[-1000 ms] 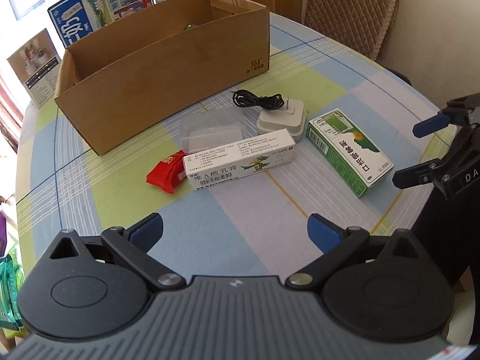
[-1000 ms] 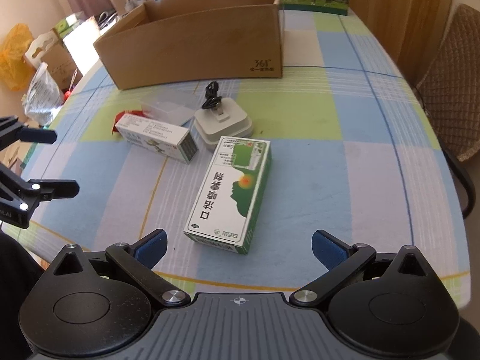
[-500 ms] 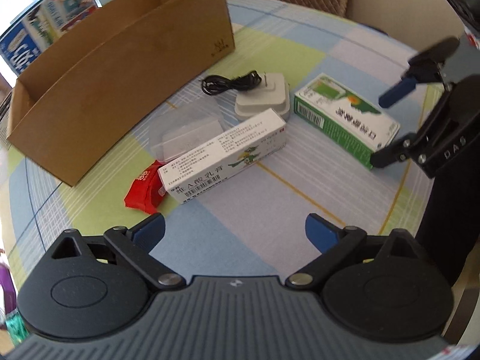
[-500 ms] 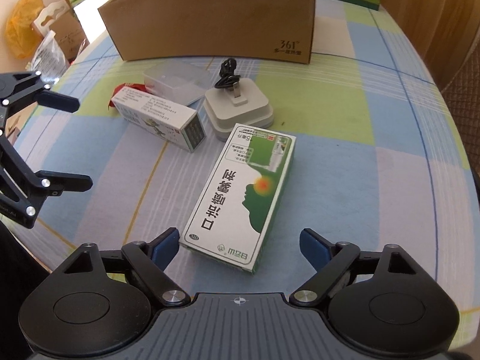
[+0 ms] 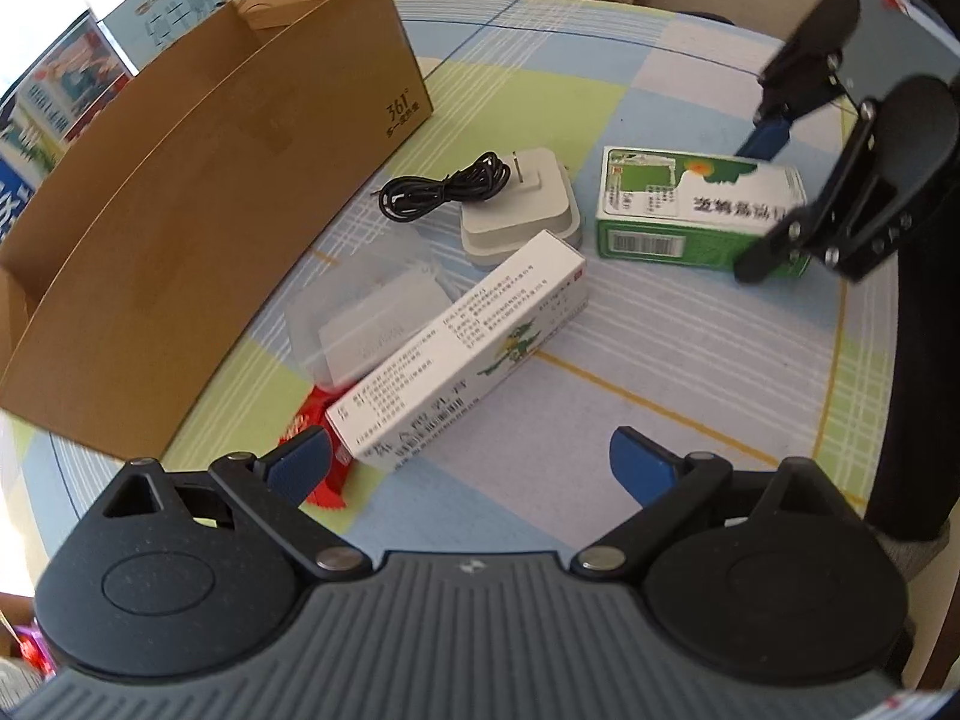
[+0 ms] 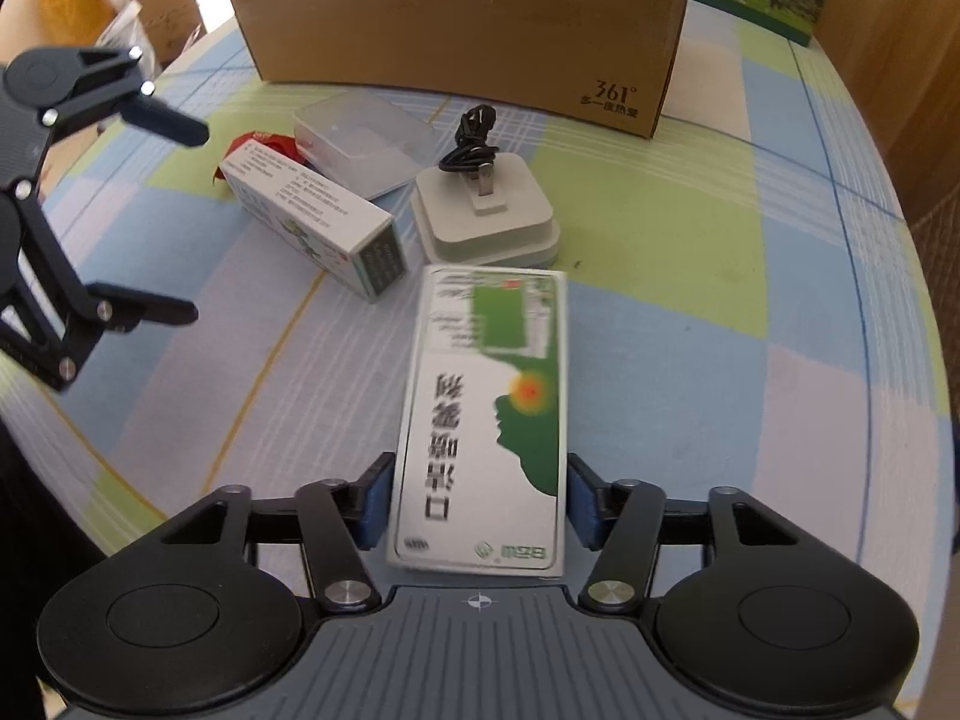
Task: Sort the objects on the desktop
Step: 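Grasp the green-white lozenge box with the right gripper while the left grasps the white medicine box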
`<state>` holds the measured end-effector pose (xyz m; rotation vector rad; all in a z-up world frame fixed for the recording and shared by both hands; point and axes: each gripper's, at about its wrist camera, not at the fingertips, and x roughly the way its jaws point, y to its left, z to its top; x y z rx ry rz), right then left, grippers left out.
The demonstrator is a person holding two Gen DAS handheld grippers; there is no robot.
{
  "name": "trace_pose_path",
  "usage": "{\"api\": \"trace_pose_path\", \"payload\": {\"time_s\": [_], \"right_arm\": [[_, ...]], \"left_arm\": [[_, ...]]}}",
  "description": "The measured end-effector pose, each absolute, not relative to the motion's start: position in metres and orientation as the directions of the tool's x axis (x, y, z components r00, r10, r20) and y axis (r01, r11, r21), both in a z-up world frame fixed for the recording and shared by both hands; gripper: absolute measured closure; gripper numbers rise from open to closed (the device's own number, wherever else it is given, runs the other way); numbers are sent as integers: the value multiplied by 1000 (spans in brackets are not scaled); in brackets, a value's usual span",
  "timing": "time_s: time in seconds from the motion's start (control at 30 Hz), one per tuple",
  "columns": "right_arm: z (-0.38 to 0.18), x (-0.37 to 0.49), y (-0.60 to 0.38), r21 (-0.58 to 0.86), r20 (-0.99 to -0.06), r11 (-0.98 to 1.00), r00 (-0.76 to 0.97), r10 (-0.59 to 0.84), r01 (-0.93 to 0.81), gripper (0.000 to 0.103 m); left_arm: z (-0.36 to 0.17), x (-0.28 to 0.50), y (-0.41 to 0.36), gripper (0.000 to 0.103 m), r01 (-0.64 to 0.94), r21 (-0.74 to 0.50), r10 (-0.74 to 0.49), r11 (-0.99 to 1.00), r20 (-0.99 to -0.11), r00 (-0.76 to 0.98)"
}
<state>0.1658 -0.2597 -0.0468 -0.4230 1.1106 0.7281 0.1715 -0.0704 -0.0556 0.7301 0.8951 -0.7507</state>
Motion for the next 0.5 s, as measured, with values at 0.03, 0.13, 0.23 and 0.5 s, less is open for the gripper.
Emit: {"api": "trace_pose_path", "payload": {"time_s": [0.03,0.13,0.23,0.5], "right_arm": [[-47,168,-261,42,-917,686,245,316,-727,50],[-47,172,-266,35,-921,636,221,319,-771,50],[-48,178,-270,35,-927,578,189,323,-815,50],[-51,188,-275,37,-939,479,134,317,-877,50]], "left_arm": [[-56,174,-72,10,820,232,-257,523,-875,411],[-58,180,-76,13,841,240,-257,485,-880,400],[-61,184,-81,15,860,261,-251,438,-883,396],[-68,204,-90,28,889,244,-238,387,-905,352]]}}
